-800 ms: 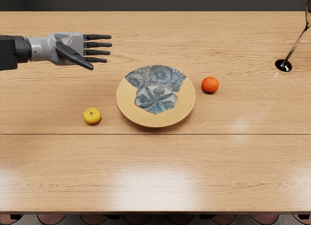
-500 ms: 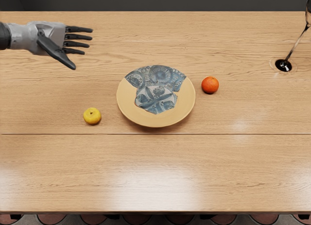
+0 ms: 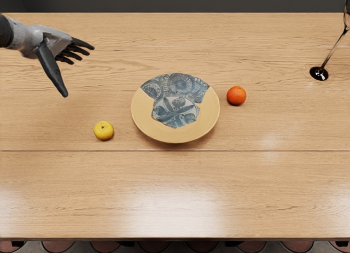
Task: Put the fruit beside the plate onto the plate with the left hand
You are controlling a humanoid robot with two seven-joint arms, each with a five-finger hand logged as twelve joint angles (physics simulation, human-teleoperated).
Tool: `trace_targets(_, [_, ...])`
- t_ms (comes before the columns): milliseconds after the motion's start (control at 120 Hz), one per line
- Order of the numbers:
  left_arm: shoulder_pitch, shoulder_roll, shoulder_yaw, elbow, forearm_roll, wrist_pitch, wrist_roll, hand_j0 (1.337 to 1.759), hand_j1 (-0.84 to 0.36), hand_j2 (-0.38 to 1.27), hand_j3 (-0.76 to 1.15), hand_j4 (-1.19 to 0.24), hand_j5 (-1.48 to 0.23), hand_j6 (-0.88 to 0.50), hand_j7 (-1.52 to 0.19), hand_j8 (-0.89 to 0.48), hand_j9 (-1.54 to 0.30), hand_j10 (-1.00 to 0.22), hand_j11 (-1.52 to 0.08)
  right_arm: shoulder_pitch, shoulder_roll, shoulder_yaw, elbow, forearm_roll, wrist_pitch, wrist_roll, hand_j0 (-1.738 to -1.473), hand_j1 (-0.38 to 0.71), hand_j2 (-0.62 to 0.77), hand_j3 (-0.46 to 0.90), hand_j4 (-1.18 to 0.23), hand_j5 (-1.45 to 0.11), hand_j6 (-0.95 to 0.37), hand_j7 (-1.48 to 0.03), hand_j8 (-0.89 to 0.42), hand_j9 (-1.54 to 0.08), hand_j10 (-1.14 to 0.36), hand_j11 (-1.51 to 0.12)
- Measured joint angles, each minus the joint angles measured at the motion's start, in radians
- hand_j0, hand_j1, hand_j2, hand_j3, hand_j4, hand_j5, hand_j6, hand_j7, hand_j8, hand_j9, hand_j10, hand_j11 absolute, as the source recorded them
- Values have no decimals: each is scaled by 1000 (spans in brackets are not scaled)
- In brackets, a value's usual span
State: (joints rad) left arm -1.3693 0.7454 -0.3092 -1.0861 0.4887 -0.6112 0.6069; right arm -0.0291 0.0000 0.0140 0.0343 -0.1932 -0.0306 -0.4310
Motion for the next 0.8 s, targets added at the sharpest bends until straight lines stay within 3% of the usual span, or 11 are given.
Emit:
trace_targets(75, [-33, 24, 41, -24, 5, 0, 2, 1658, 333, 3, 0, -17, -19, -18, -18, -17, -18, -16, -18, 0, 0, 0, 0, 0, 0, 0, -1658, -349, 0, 0, -1, 0, -2, 0, -1, 0, -1, 0])
trace_targets(217, [-163, 75, 193, -129, 6, 3, 3, 1658, 332, 3, 0, -17, -19, -18, -19, -18, -19, -17, -19, 0, 0, 0, 0, 0, 0, 0, -1658, -349, 1, 0, -1, 0, -2, 0, -1, 0, -1, 0])
trace_targets(342, [-244, 72, 341, -225, 4, 93, 4, 1658, 332, 3, 0, -18, -20, -19, -20, -19, -20, -18, -19, 0, 0, 0, 0, 0, 0, 0, -1658, -349, 0, 0, -1, 0, -2, 0, -1, 0, -1, 0])
trace_targets(533, [-310, 10, 499, -319, 2, 280, 4, 1658, 330, 3, 0, -20, -22, -21, -21, -20, -21, -19, -21, 0, 0, 0, 0, 0, 0, 0, -1658, -349, 0, 0, -1, 0, -2, 0, -1, 0, -1, 0])
trace_targets(800, [-338, -67, 642, -400, 3, 513, 4, 1658, 324, 5, 0, -24, -28, -25, -28, -25, -28, -24, -28, 0, 0, 0, 0, 0, 0, 0, -1658, -349, 0, 0, -1, 0, -2, 0, -1, 0, -1, 0])
